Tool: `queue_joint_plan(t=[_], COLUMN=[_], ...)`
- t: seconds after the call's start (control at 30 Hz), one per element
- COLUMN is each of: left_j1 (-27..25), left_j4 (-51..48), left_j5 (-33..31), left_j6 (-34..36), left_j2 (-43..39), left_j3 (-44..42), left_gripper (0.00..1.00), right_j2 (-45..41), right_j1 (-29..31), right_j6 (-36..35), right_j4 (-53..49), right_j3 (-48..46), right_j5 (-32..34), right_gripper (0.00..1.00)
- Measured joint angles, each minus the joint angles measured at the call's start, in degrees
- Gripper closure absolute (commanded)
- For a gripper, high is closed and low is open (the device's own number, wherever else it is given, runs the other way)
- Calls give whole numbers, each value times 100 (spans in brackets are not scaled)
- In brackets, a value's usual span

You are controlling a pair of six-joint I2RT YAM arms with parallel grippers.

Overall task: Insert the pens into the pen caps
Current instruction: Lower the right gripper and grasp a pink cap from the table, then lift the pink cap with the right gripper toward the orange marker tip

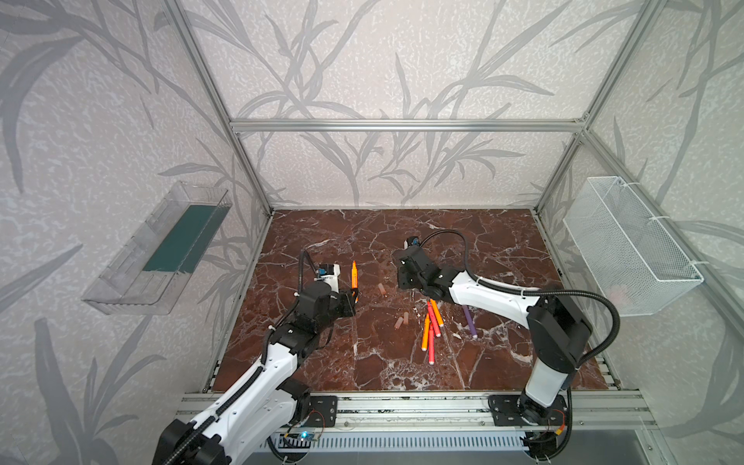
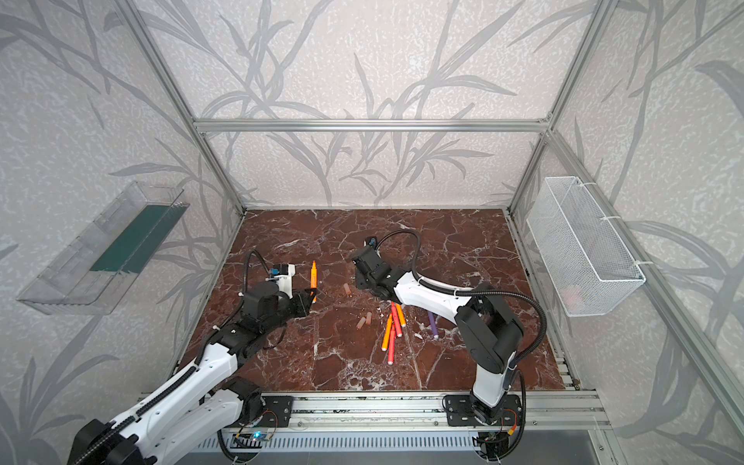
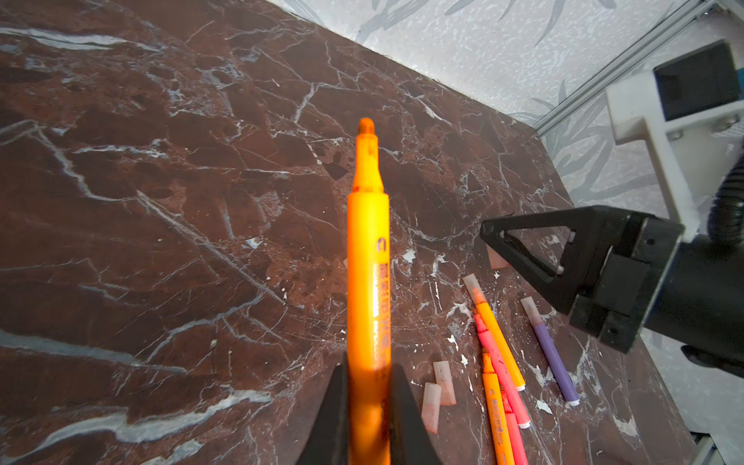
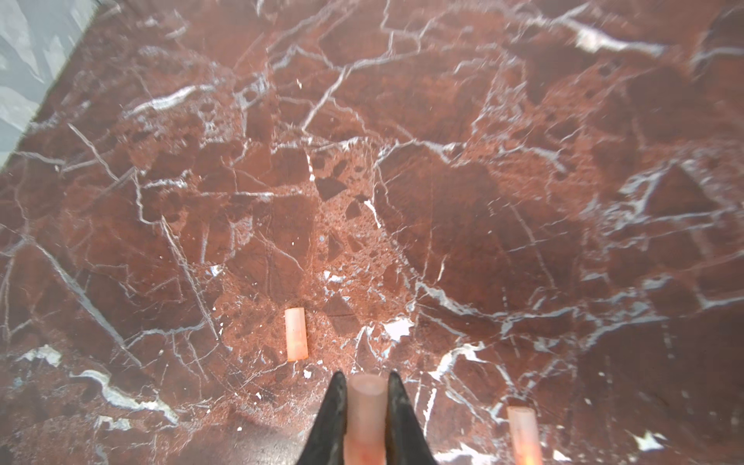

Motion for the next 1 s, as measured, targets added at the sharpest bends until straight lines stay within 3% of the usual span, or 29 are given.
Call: queue_joint_plan(t=[0.47,1.0], left_j1=[-1300,-1648], left_j4=[658,2098], left_j5=[24,682], left_j6=[356,597], left_j2=[531,796], left_j3=[109,74], left_gripper=[100,100], right_j2=[-1508,-2072], right_j1=[-267,-271], right_j6=[-234,361], right_j4=[466,1982], right_j3=[-229,-1132], right_j5=[-221,-1526], right_gripper=[91,94])
